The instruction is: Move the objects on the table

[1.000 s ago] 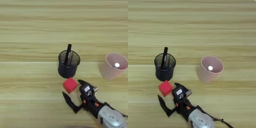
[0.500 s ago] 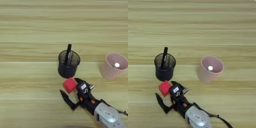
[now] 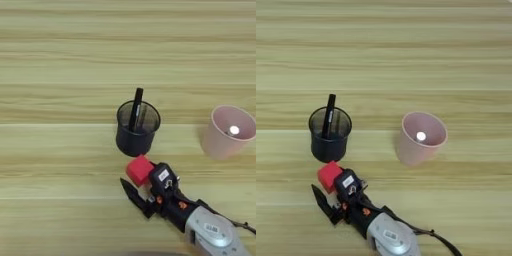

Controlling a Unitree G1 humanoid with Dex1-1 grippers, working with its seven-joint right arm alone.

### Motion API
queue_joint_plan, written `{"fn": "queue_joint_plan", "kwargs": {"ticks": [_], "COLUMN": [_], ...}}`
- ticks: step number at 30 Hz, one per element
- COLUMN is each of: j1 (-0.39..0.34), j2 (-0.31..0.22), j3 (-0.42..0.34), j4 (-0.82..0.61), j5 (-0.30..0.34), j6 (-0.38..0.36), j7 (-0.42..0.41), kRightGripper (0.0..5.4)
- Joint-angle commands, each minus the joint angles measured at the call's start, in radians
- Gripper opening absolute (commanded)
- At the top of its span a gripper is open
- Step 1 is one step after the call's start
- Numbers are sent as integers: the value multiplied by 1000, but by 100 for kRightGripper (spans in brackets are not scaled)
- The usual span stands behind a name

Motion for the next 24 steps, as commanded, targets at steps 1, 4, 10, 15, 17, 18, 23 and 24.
{"fn": "queue_joint_plan", "kwargs": {"ticks": [1,4,10,15,17,18,23,24], "j1": [22,14,-3,-39,-59,-67,-114,-124], "j2": [-30,-30,-22,-7,2,6,34,45], "j3": [-5,-6,5,20,26,30,69,76], "j4": [17,19,19,23,45,51,54,57], "j5": [-33,-31,-26,-26,-26,-28,-29,-29], "j6": [39,45,65,92,97,102,129,136], "j7": [-14,-13,-6,-7,-8,-9,-12,-14], "kRightGripper": [299,275,235,235,235,235,235,235]}}
